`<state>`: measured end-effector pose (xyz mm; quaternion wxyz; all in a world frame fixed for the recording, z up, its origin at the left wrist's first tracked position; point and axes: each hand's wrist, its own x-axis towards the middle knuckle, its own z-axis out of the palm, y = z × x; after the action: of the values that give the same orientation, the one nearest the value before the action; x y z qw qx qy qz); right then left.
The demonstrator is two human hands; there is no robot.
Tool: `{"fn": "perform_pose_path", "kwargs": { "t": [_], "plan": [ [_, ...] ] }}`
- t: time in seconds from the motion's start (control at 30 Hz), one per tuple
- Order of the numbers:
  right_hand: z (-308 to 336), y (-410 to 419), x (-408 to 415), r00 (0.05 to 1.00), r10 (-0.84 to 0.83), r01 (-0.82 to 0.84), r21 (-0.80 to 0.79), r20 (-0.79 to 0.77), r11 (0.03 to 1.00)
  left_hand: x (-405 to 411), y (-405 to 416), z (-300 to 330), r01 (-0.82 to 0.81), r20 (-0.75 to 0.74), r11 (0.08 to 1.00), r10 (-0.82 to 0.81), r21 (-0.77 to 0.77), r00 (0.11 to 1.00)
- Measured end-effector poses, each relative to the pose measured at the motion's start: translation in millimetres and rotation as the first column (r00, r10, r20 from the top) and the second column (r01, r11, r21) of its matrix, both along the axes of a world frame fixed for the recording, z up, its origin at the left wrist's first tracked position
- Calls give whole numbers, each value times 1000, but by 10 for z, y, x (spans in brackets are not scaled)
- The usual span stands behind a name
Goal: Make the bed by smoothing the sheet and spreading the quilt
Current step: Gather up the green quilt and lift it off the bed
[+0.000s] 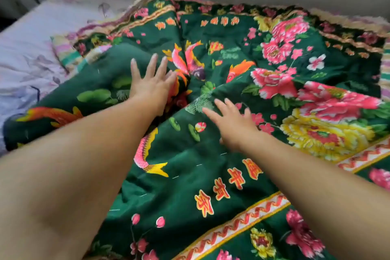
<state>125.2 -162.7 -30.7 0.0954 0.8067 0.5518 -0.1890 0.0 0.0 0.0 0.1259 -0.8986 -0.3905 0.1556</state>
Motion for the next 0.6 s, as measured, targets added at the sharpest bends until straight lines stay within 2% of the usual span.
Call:
{"fn": "perform_pose_path", "kwargs": {
  "t": [0.1, 0.17, 0.27, 0.4, 0.6],
  "plan": [
    [-112, 322, 69, 964, 152, -157, 3, 218, 988, 103, 226, -152, -2, -90, 998, 8, 66, 996],
    [-180, 515, 171, 943, 173, -175, -18, 283, 984, 162, 366, -310, -99, -31, 994, 98, -35, 995],
    [-355, 742, 341, 950, 88, -62, -97, 300, 993, 178, 467, -608, -216, 55, 952, 233, -215, 971],
    [-674, 828, 414, 955, 89, -25, -222, 283, 975, 192, 427, -1080, -175, 45, 971, 185, -162, 982],
    [-827, 960, 347, 888, 189, -109, -208, 419, 972, 320, 437, -1284, -217, 117, 958, 241, -187, 963]
  ]
}}
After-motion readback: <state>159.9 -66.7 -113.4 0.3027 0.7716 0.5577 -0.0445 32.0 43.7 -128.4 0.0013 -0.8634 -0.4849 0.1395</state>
